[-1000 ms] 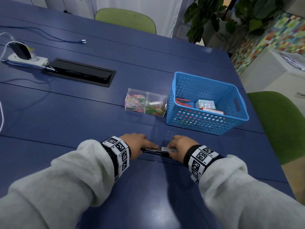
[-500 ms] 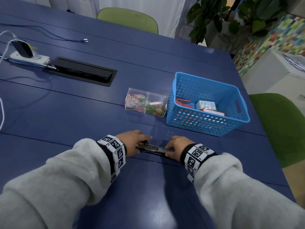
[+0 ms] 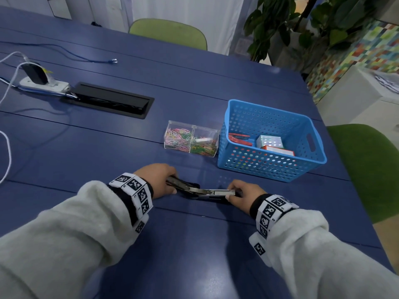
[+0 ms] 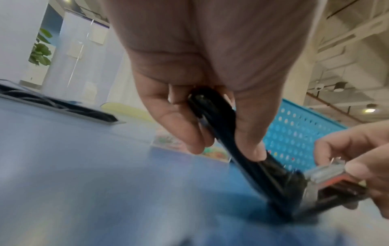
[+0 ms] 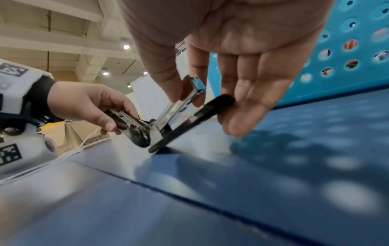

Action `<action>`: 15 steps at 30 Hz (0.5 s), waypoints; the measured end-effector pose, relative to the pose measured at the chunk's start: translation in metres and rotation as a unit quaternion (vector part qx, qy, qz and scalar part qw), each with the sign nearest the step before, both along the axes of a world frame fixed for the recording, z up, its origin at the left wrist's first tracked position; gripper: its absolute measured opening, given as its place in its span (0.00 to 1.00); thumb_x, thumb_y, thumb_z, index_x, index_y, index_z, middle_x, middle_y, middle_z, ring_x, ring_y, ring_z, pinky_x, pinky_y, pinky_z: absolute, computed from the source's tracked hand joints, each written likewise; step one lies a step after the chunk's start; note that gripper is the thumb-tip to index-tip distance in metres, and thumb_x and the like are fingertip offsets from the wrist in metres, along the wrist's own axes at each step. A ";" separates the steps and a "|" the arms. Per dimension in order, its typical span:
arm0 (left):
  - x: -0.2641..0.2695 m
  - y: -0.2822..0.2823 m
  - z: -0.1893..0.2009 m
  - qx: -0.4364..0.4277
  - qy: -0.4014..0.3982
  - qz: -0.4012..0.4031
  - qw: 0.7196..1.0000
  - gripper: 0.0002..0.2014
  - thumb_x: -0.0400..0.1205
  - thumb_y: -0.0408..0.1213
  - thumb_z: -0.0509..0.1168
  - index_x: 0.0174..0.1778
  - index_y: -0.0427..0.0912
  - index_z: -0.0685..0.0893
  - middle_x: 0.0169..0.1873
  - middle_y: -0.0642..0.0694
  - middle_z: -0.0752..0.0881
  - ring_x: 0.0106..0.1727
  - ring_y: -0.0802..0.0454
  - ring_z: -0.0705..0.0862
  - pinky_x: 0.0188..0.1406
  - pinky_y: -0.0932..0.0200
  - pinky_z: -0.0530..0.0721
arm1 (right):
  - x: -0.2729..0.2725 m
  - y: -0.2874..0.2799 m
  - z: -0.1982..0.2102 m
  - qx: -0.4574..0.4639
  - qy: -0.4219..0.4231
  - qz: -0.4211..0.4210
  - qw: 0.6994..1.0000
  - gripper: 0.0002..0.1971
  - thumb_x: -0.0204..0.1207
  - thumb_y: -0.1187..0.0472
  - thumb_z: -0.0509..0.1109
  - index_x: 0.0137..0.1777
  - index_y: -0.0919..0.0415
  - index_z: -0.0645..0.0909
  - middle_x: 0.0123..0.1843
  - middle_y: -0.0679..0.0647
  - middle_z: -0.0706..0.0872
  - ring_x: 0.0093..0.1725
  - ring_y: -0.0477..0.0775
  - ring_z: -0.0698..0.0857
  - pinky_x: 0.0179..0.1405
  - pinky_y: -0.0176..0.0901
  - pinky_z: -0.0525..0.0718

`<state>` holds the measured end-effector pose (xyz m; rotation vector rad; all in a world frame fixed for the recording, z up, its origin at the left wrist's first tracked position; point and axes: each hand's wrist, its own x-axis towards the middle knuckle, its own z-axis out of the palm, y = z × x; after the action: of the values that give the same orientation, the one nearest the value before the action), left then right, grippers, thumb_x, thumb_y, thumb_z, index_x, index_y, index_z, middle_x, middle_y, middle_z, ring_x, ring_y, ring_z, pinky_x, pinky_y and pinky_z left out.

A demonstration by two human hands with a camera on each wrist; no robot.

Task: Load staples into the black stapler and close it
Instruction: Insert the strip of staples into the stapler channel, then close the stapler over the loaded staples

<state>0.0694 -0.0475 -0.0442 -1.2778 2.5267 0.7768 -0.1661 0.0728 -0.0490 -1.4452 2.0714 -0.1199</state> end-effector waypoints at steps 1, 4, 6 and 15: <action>-0.004 0.000 0.006 -0.006 0.019 0.001 1.000 0.15 0.72 0.45 0.72 0.54 0.50 0.82 0.53 0.48 0.85 0.56 0.46 0.82 0.56 0.52 0.81 | -0.001 -0.001 0.002 -0.011 -0.013 -0.010 1.000 0.05 0.73 0.52 0.69 0.45 0.49 0.78 0.41 0.49 0.83 0.41 0.53 0.82 0.46 0.41 0.80; -0.020 0.003 0.020 -0.013 0.058 -0.009 0.998 0.18 0.70 0.42 0.73 0.56 0.49 0.82 0.55 0.48 0.85 0.57 0.46 0.82 0.58 0.51 0.81 | 0.000 -0.003 0.007 -0.037 -0.068 -0.045 0.996 0.06 0.70 0.53 0.72 0.37 0.45 0.76 0.35 0.47 0.82 0.29 0.52 0.80 0.38 0.44 0.85; -0.032 0.009 0.024 -0.013 0.086 -0.016 0.996 0.19 0.70 0.41 0.74 0.56 0.49 0.81 0.55 0.48 0.85 0.56 0.46 0.83 0.58 0.52 0.82 | 0.002 -0.004 0.008 -0.047 -0.094 -0.061 0.993 0.10 0.69 0.54 0.74 0.32 0.43 0.75 0.32 0.46 0.81 0.28 0.54 0.83 0.39 0.51 0.89; -0.074 0.030 0.023 -0.030 0.114 -0.079 0.990 0.18 0.71 0.46 0.71 0.57 0.53 0.81 0.56 0.47 0.84 0.58 0.46 0.82 0.54 0.52 0.80 | 0.000 -0.008 0.005 -0.079 -0.189 -0.105 0.973 0.13 0.64 0.55 0.79 0.37 0.44 0.76 0.37 0.46 0.82 0.35 0.51 0.82 0.45 0.53 0.86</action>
<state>-0.0041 -0.0173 -0.0214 -1.0423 2.8112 0.8605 -0.1656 0.0644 -0.0440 -1.1761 1.9198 -0.6097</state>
